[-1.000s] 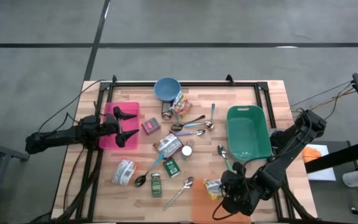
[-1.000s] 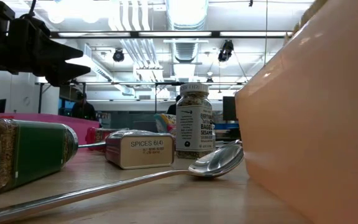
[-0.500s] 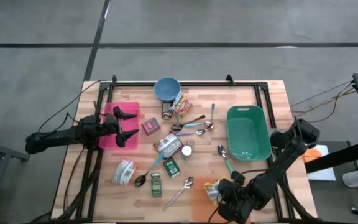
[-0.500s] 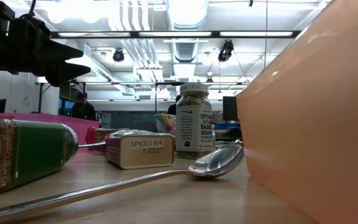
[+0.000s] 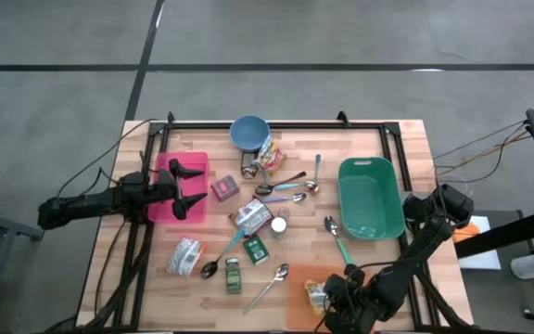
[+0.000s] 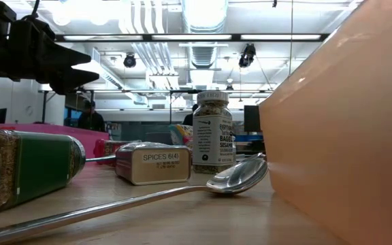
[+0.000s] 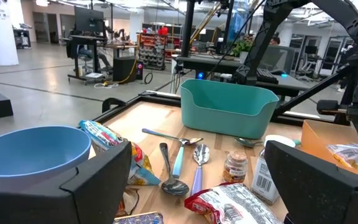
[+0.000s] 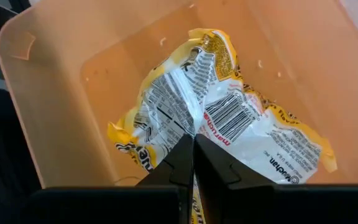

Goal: Pick & Place Food Item
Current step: Put the yellow noodle pack into the orange bin

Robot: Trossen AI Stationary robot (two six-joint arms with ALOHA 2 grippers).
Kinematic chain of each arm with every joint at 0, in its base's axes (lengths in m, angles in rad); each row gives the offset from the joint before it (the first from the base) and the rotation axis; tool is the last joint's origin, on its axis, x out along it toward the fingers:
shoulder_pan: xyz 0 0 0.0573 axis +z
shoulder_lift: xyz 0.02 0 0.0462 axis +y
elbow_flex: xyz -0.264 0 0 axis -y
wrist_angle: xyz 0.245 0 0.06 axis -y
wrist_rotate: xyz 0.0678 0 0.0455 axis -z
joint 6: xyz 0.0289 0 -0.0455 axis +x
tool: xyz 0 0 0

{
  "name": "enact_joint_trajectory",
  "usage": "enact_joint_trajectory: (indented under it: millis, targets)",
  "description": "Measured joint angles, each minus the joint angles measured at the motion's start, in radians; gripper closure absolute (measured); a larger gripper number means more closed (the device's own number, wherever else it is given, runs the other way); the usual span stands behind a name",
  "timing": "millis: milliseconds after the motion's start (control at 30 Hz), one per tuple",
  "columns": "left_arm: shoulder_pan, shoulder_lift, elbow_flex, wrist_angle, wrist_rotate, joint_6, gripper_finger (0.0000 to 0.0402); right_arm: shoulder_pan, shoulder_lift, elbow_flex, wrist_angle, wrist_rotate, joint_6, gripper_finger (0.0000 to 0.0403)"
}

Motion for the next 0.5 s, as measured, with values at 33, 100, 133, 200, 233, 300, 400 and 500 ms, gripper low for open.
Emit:
enact_joint_trajectory:
  millis: [33,100,133,200,233,300,400,500]
  targets:
    - [0.000,0.000,0.000,0.000,0.000,0.000,0.0030,0.000,0.000,0.000,-0.007,0.000,0.000,0.0394]
    - [0.000,0.000,0.000,0.000,0.000,0.000,0.0030,0.000,0.000,0.000,-0.009,0.002,0.001,0.0394]
    - [0.000,0.000,0.000,0.000,0.000,0.000,0.0030,-0.001,0.000,0.000,-0.011,0.003,0.010,0.0394]
    - [0.000,0.000,0.000,0.000,0.000,0.000,0.0030,-0.001,0.000,0.000,-0.021,0.004,0.040,0.0394]
    - [0.000,0.000,0.000,0.000,0.000,0.000,0.0030,-0.001,0.000,0.000,-0.027,0.005,0.052,0.0394]
    - [0.000,0.000,0.000,0.000,0.000,0.000,0.0030,-0.001,0.000,0.000,-0.029,0.006,0.062,0.0394]
    - [0.000,0.000,0.000,0.000,0.000,0.000,0.0030,-0.001,0.000,0.000,-0.028,0.007,0.063,0.0394]
    - [0.000,0.000,0.000,0.000,0.000,0.000,0.0030,-0.001,0.000,0.000,-0.028,0.007,0.071,0.0394]
